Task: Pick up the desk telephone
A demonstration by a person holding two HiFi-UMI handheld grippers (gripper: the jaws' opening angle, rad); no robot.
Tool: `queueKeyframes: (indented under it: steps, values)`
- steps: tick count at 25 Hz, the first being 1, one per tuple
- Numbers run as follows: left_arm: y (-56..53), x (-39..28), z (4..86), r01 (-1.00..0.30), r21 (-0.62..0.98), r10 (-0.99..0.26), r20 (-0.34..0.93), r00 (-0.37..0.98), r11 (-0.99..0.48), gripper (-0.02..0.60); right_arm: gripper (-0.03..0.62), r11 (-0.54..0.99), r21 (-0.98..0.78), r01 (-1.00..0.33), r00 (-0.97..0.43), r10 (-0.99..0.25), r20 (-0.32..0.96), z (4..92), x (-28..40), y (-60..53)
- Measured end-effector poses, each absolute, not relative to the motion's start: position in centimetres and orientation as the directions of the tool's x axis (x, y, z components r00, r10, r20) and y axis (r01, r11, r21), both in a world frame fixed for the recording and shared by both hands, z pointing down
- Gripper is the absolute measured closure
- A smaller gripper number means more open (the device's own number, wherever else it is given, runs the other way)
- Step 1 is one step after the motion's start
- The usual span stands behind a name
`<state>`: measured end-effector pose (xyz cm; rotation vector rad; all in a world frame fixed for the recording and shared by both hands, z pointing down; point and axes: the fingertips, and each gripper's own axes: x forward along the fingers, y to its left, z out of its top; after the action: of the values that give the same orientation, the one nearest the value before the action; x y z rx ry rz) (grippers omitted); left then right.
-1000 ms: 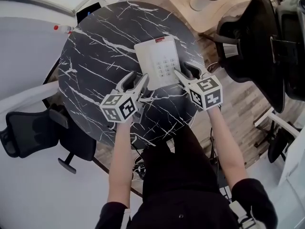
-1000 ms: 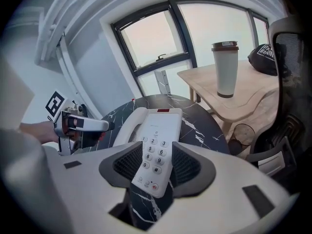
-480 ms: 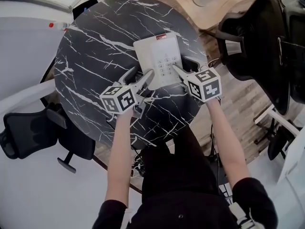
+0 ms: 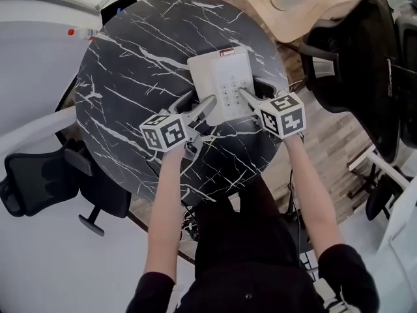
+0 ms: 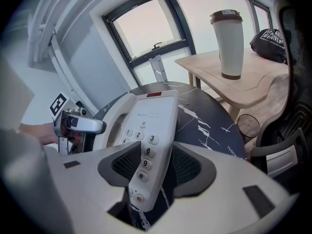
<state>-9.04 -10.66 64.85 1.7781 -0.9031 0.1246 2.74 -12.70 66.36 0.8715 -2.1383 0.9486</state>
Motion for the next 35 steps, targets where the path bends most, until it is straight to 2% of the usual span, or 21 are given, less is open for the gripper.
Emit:
queueKeyframes:
  steps: [6, 12, 23, 35]
  values:
    - [-10.87, -8.78, 65.08, -0.560, 0.818, -0.495, 0.437, 0.751, -0.128, 0.238, 0.382, 0.510, -0.398, -0.763, -0.590, -0.297, 0.751, 66.55, 2.70, -12.86]
    - [-10.81, -8.71, 65.07, -0.547, 0.826, -0.483, 0.426, 0.765, -0.138, 0.236, 0.381, 0.478, -0.463, -0.746, -0.628, -0.272, 0.729, 66.75, 2.69, -12.74]
    - [-10.87, -8.76, 64.95, -0.554, 0.821, -0.484, 0.432, 0.761, -0.139, 0.235, 0.388, 0.480, -0.477, -0.736, -0.640, -0.262, 0.723, 66.63, 2.64, -12.80]
    - [-10.10, -8.69, 64.30, -0.589, 0.798, -0.487, 0.467, 0.738, -0.126, 0.270, 0.398, 0.455, -0.475, -0.753, -0.625, -0.267, 0.734, 66.30, 2.74, -12.23]
